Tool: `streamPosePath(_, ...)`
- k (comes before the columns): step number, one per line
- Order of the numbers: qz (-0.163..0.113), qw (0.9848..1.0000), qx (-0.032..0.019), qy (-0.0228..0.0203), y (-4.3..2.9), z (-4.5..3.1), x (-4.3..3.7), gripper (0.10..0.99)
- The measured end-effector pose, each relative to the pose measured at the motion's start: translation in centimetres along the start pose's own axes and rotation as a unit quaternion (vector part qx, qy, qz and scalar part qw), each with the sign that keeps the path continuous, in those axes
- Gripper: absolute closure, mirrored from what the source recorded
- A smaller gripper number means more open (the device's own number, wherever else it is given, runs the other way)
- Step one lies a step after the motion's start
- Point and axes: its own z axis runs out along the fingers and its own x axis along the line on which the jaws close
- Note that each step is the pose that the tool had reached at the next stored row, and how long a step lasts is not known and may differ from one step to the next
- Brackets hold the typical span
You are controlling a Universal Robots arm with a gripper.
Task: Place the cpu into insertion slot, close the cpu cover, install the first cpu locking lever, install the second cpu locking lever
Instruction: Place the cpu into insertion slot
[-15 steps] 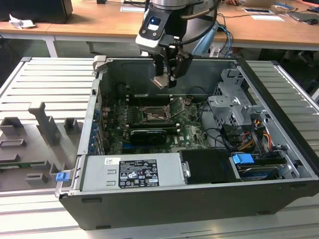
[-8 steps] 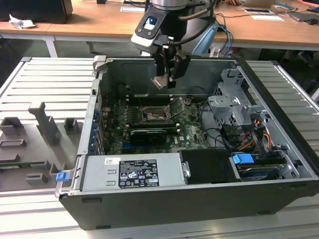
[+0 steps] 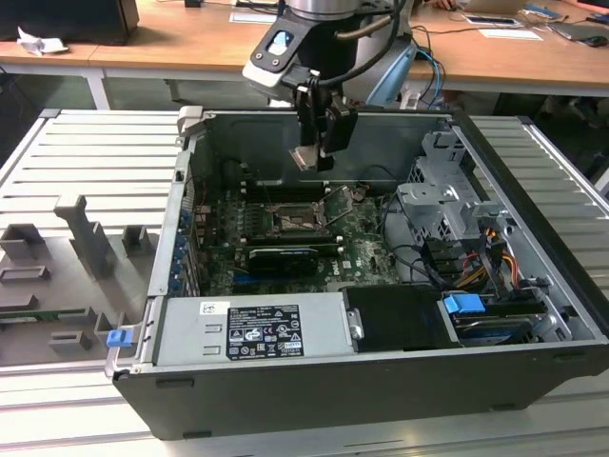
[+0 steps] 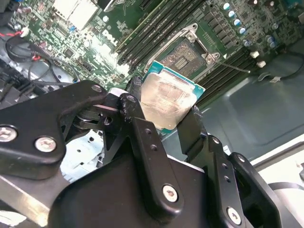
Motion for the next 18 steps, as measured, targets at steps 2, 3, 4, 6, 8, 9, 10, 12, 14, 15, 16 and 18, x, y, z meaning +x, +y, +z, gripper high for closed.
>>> streamPosePath(2, 0.013, 0.9999, 0.0001, -0.0007, 0.0, 0.02, 0.0, 0.545)
streamPosePath(3, 0.024, 0.9997, 0.0001, -0.0013, 0.0, 0.04, 0.0, 0.545)
streamPosePath(4, 0.03, 0.9995, 0.0002, -0.0017, 0.0, 0.04, 0.0, 0.545)
streamPosePath(6, 0.042, 0.9991, 0.0002, -0.0023, 0.0, 0.06, 0.0, 0.545)
streamPosePath(8, 0.057, 0.9984, 0.0003, -0.0032, 0.0, 0.09, 0.0, 0.545)
streamPosePath(9, 0.065, 0.9979, 0.0003, -0.0036, -0.01, 0.1, 0.0, 0.545)
streamPosePath(10, 0.077, 0.997, 0.0004, -0.0042, -0.01, 0.12, 0.0, 0.545)
streamPosePath(12, 0.092, 0.9957, 0.0005, -0.005, -0.01, 0.15, 0.0, 0.545)
streamPosePath(14, 0.109, 0.994, 0.0007, -0.0062, -0.01, 0.22, 0.0, 0.545)
streamPosePath(15, 0.117, 0.9931, 0.0007, -0.0066, -0.01, 0.26, 0.0, 0.545)
streamPosePath(16, 0.127, 0.9919, 0.0008, -0.0072, -0.01, 0.31, 0.0, 0.545)
streamPosePath(18, 0.146, 0.9893, 0.0009, -0.0082, -0.02, 0.43, 0.0, 0.545)
